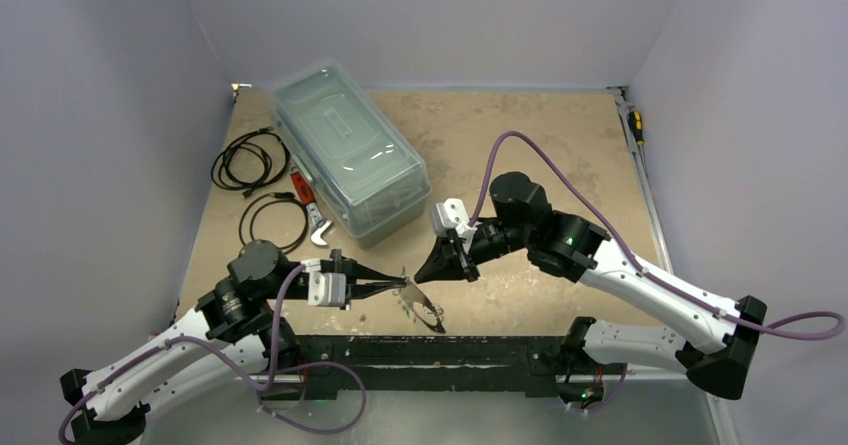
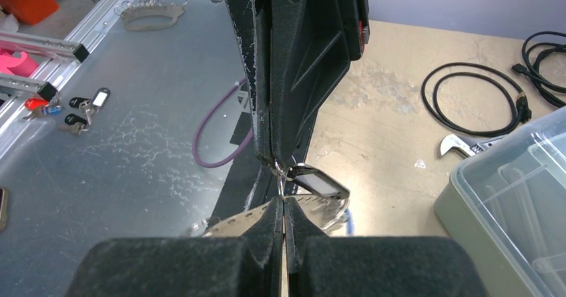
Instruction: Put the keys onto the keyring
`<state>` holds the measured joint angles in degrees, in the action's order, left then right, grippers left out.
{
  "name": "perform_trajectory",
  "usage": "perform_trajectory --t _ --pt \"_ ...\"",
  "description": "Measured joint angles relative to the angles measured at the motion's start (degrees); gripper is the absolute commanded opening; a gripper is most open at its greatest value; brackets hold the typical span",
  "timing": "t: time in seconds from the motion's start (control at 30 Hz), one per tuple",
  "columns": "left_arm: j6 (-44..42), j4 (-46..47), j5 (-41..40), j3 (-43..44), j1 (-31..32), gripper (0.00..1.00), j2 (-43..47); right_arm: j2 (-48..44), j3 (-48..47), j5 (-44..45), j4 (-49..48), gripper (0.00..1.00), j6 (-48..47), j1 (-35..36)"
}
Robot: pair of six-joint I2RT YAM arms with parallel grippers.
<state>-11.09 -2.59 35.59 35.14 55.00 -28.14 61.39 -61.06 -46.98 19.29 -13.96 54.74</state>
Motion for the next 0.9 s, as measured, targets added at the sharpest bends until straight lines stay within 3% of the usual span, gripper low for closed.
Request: perform_trajectory --t 0.9 --pt "0.04 1.9 0.07 -0.28 -0.2 0.0 2.4 -0.22 0.04 0.92 -4.55 0.0 6.36 0.02"
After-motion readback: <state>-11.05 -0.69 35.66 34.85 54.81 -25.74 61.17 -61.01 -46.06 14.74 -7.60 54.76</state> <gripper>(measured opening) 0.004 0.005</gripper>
